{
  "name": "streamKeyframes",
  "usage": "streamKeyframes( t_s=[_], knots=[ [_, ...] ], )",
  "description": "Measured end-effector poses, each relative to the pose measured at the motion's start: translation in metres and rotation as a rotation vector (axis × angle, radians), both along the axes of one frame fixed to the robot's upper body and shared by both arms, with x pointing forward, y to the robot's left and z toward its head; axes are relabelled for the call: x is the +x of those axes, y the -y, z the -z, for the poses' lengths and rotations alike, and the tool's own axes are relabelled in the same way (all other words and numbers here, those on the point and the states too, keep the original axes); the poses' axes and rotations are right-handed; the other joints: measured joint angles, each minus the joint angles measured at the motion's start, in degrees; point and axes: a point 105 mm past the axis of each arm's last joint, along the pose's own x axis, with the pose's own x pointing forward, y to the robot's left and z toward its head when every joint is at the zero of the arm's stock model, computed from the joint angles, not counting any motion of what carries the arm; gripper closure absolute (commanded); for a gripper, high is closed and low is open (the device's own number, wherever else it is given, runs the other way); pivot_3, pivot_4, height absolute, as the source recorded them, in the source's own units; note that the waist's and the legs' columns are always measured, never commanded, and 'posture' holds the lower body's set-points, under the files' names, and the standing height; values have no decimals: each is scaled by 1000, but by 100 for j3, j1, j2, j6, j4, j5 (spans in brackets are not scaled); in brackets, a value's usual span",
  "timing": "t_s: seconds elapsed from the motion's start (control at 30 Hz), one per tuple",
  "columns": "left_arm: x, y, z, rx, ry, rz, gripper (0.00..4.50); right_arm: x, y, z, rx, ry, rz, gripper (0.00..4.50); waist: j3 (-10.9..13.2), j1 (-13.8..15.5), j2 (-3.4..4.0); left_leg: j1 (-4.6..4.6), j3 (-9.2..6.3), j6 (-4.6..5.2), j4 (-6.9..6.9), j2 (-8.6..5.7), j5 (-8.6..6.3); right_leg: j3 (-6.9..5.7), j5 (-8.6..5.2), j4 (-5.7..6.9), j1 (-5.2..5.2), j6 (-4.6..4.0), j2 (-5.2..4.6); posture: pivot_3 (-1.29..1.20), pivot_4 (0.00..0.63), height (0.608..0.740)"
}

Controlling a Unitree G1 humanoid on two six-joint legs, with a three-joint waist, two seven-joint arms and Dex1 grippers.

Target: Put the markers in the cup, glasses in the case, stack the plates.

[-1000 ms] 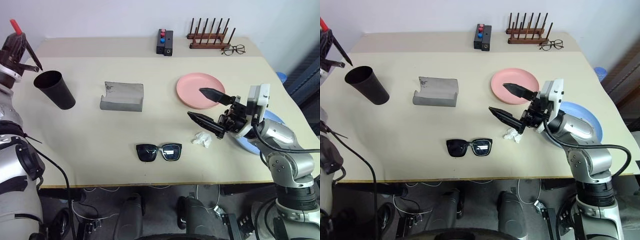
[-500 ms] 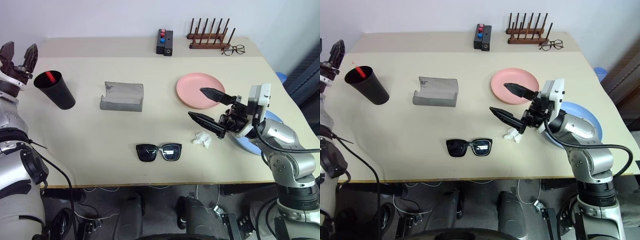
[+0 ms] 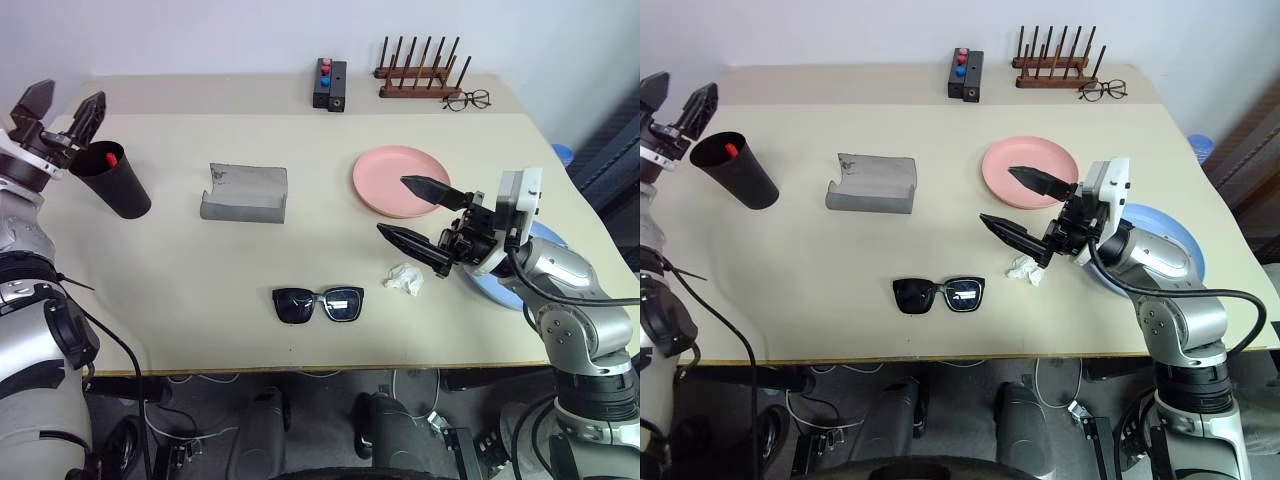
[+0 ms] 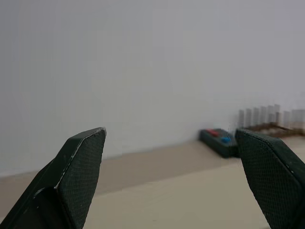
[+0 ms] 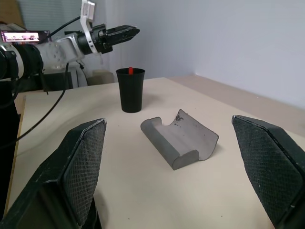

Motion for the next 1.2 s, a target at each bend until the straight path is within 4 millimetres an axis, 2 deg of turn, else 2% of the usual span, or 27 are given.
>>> streamKeyframes(
  t_s=[0.13,0.23,0.37,0.5,0.6,0.8,0.93,1.07,1.2],
  knots=[
    [1,42,-5,67,-62,225,37,3,1,-2,-6,12,2,170,0,5,0,1,0,0,2,0,0,0,0,0,4,-1,0,0,150,740],
    [2,69,2,111,-133,351,37,5,4,1,-22,10,-1,170,0,-4,0,2,-1,0,2,0,0,0,0,0,4,0,0,0,150,740],
    [-2,97,27,217,-259,496,37,3,14,4,-84,6,0,170,0,-15,1,5,-1,1,0,1,0,0,0,4,3,0,2,0,150,740],
    [7,115,57,406,-369,516,37,4,27,9,-158,10,36,170,1,17,0,4,-1,1,5,0,0,0,-4,5,3,-7,2,0,150,740],
    [17,123,72,491,-434,511,37,5,39,16,-189,1,84,170,2,20,-4,-7,-1,1,11,0,0,0,-10,-4,3,-16,2,0,150,740],
    [24,143,80,508,-455,567,37,4,49,11,-178,18,130,170,2,-6,-4,-6,-2,1,8,0,0,0,-2,-2,-2,-2,2,0,150,740],
    [26,140,89,543,-481,549,37,3,52,12,-175,14,150,170,2,-13,-4,-5,-2,1,6,1,0,0,-1,2,-5,0,2,0,150,740],
    [32,134,109,650,-563,464,37,3,52,14,-171,11,160,170,3,9,-5,-8,-2,1,10,0,0,0,-1,0,-4,-2,2,0,150,740],
    [39,141,122,683,-594,415,37,3,51,13,-169,14,161,170,4,29,-8,-15,-4,1,14,0,0,0,-2,-2,-4,-2,2,0,150,740]
  ],
)
